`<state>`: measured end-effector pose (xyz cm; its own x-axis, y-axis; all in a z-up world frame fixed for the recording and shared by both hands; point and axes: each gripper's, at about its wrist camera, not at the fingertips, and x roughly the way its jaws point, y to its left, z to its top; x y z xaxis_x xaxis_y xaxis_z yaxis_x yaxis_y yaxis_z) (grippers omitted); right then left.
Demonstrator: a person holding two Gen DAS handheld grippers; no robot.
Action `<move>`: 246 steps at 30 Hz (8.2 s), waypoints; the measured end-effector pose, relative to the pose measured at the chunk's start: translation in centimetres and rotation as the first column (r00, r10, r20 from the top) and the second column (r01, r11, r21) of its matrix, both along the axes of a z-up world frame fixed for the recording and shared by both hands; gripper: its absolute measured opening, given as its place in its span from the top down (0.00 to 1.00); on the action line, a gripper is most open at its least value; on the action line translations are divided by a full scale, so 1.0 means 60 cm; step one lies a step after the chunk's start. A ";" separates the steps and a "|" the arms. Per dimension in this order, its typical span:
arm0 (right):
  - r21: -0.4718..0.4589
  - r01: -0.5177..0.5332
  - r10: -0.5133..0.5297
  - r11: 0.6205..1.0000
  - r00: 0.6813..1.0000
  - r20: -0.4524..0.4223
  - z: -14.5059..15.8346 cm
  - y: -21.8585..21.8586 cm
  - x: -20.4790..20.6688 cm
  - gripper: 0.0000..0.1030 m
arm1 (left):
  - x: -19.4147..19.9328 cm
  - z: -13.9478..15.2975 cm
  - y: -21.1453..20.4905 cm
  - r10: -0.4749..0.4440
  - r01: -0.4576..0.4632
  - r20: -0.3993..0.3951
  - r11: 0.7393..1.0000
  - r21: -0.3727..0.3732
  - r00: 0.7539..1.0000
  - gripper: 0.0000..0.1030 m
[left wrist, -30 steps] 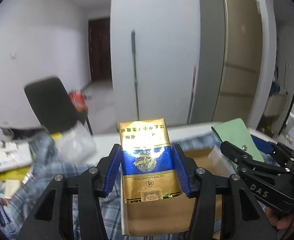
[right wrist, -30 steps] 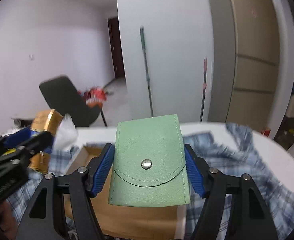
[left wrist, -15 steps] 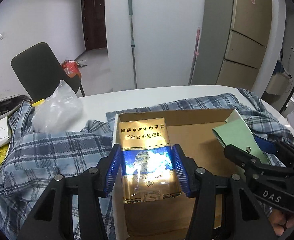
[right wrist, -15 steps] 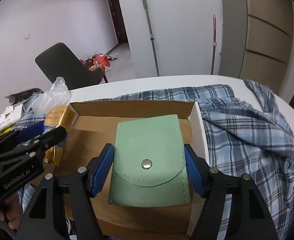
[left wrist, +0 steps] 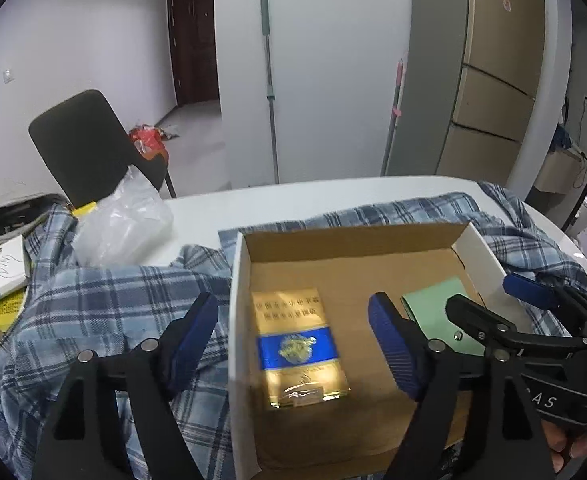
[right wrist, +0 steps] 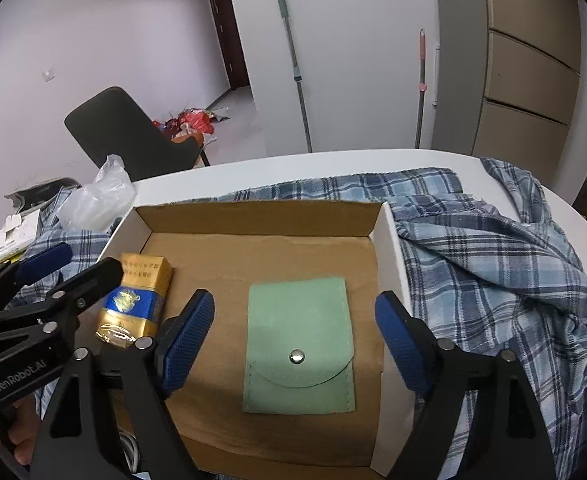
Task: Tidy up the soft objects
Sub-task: 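Lower the gold pack into the box with the left gripper while the right gripper drops the pouch inside, then raise both grippers open away from the box, then grasp the beige perforated disc with the right gripper, then grasp the black Face tissue pack with the left gripper while the right holds the disc, then lower the Face pack into the box with the left gripper while the right sets the disc on the pouch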
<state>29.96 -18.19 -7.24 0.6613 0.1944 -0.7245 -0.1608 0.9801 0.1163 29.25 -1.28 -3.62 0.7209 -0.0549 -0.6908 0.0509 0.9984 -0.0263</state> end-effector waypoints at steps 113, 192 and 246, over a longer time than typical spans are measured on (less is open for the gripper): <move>-0.087 -0.244 0.235 0.966 0.967 -0.101 -0.039 -0.012 -0.219 0.26 | -0.374 0.027 0.055 0.004 0.016 0.305 0.998 -0.064 0.952 0.00; 0.013 -0.222 0.217 0.975 0.963 0.159 0.021 -0.044 -0.261 0.25 | -0.305 0.015 0.081 -0.265 0.269 0.156 0.963 -0.009 0.952 0.52; 0.030 -0.037 0.032 0.999 0.986 0.162 0.085 -0.017 -0.039 0.25 | -0.098 0.140 -0.035 -0.070 0.101 0.222 0.986 -0.130 0.973 0.52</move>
<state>27.60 -19.22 -2.16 0.7612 0.2414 -0.6019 -0.2139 0.9697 0.1183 23.36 -3.40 4.80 0.8403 -0.2075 -0.5008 0.1558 0.9773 -0.1436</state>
